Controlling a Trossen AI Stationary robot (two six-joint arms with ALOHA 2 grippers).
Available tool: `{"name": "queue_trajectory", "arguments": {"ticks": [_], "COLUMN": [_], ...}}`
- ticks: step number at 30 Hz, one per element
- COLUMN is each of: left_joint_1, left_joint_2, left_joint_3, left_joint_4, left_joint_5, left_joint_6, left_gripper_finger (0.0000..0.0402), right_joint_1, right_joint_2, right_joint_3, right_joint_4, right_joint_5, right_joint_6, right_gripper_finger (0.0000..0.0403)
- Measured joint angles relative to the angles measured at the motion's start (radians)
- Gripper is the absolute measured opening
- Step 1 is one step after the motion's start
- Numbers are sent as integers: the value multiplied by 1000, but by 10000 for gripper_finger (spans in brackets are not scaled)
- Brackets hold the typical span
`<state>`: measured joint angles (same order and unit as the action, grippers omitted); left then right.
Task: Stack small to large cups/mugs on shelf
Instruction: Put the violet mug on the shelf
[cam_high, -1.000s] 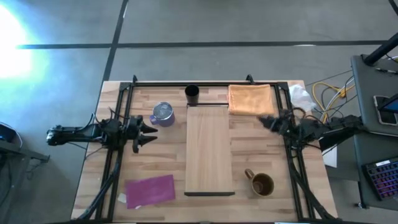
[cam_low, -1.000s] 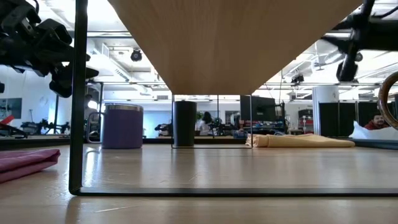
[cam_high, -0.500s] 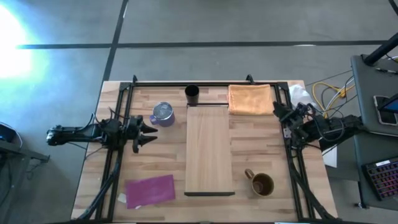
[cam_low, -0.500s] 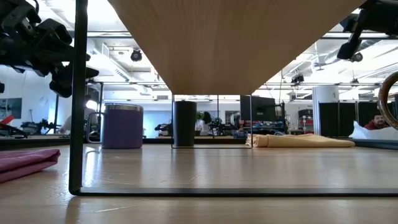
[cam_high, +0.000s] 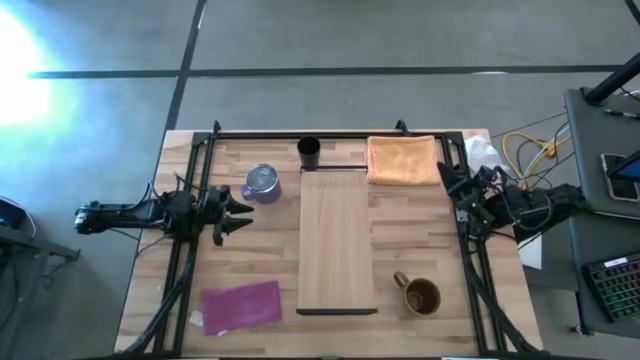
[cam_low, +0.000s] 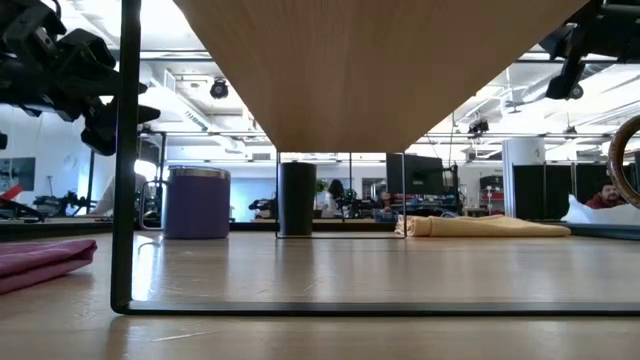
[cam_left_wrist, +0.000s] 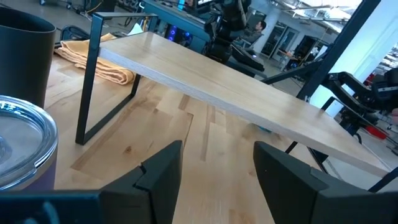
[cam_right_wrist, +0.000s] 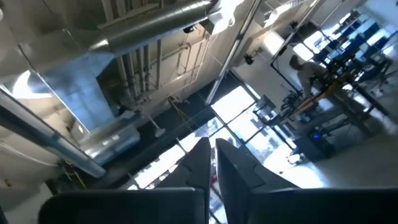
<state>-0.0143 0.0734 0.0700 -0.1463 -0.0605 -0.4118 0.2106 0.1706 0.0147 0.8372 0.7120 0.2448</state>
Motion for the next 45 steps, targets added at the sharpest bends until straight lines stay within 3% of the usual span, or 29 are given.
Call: {"name": "queue_trajectory", "arguments": {"ticks": [3,8,13,18,20,22,28,38,42,45], "left_joint_1": [0,0,0,0,0,0,0,-1,0,0], "left_joint_2": [0,2,5,18,18,23,24,24,24,23], "left_joint_3": [0,-4,-12,-17,-17,-18,-18,-23,-21,-16], "left_joint_4": [3,14,38,182,217,248,373,457,484,493], "left_joint_5": [0,-80,-80,-83,-116,-158,-156,-230,-388,-471], "left_joint_6": [0,-3,-33,-438,-513,-495,-467,-465,-412,-382], "left_gripper_finger": [184,184,184,184,184,184,184,184,184,184], "right_joint_1": [0,0,0,0,0,0,0,0,-2,-8], "right_joint_2": [17,44,71,75,75,79,122,289,360,396], "right_joint_3": [0,0,0,0,0,0,33,189,275,338], "right_joint_4": [-3,-3,-3,10,12,13,13,10,10,-6], "right_joint_5": [5,6,6,5,-4,-22,-34,-30,-19,81], "right_joint_6": [-113,-125,-94,24,83,148,316,64,14,5], "right_gripper_finger": [18,18,18,18,18,18,18,18,18,18]}}
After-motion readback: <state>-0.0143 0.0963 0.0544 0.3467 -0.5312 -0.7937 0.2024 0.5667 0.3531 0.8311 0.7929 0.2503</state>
